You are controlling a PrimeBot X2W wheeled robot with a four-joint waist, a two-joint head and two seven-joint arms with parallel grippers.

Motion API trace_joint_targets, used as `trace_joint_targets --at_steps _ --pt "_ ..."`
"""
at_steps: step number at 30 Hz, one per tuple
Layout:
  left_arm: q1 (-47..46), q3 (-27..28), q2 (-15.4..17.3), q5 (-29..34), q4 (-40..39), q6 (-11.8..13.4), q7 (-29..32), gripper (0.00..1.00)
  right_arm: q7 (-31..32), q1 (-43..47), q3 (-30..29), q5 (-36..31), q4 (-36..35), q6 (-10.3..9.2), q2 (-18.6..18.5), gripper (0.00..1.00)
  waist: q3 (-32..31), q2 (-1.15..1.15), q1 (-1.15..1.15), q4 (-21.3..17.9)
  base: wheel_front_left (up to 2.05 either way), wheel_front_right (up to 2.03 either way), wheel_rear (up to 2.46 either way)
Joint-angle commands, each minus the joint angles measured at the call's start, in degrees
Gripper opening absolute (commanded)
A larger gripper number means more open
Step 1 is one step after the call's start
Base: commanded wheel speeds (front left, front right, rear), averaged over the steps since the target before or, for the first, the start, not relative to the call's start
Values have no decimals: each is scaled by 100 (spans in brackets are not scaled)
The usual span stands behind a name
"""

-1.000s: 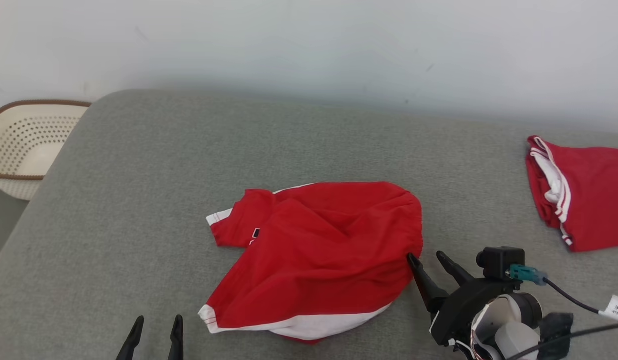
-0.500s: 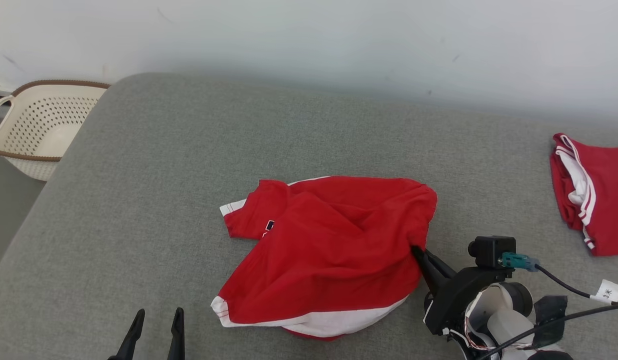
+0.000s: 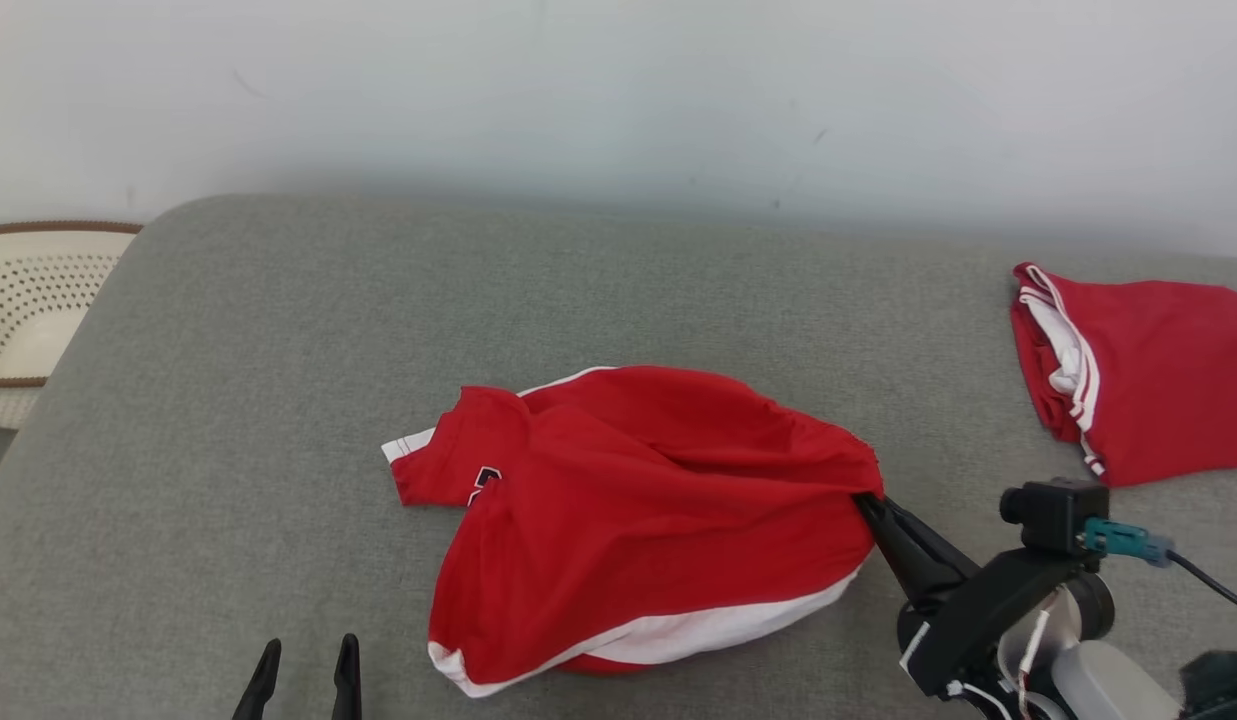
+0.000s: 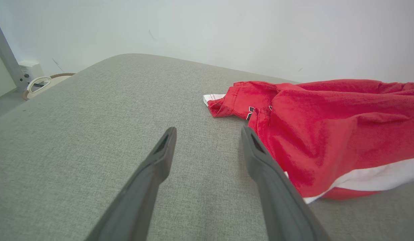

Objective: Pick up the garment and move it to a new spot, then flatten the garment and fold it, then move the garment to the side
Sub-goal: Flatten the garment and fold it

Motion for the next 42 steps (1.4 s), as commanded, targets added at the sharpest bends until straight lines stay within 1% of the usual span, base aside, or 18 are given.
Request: trace_joint_targets --at_steps 1,6,9,14,16,19,22,25,27,34,38,42 --pt "90 31 -7 42 11 -12 -22 100 65 115 -71 -11 -135 -4 -47 0 -57 0 0 -86 0 0 0" --pt "149 96 -82 95 54 -85 -22 100 627 739 -603 -172 -1026 -4 -170 0 -139 0 0 -140 0 0 0" --pt "182 136 -119 116 80 -129 -23 100 1032 1122 -963 -303 -1540 -5 -159 0 -190 0 0 -146 0 0 0" --pt "247 212 -196 169 103 -192 -23 100 1663 1583 -1465 -478 -2299 -5 73 0 -260 0 0 -139 0 0 0" --pt "251 216 -243 197 112 -204 -23 100 1845 1656 -1580 -651 -2415 -5 136 0 -279 0 0 -122 0 0 0" --pt "238 235 -275 233 134 -245 -23 100 1985 1573 -1606 -833 -2405 -4 344 0 -311 0 0 -88 0 0 0" --pt "225 241 -312 279 141 -288 -23 100 1987 1380 -1578 -970 -2181 -4 494 0 -343 0 0 -31 0 0 0" --pt "221 236 -325 292 163 -322 -23 100 1870 1101 -1503 -1064 -1765 -5 559 0 -360 0 0 37 0 0 0" --pt "199 225 -347 298 189 -343 -23 100 1742 852 -1433 -1227 -1406 -5 540 0 -363 0 0 94 0 0 0" --pt "130 189 -411 362 236 -414 -23 100 1232 34 -1149 -1217 -71 -4 757 0 -343 0 0 277 0 0 0" --pt "89 147 -445 397 275 -449 -23 100 917 -441 -931 -1497 761 -4 776 0 -317 0 0 387 0 0 0" --pt "66 140 -464 420 310 -490 -23 100 641 -802 -700 -1641 1487 -5 869 0 -307 0 0 459 0 0 0"
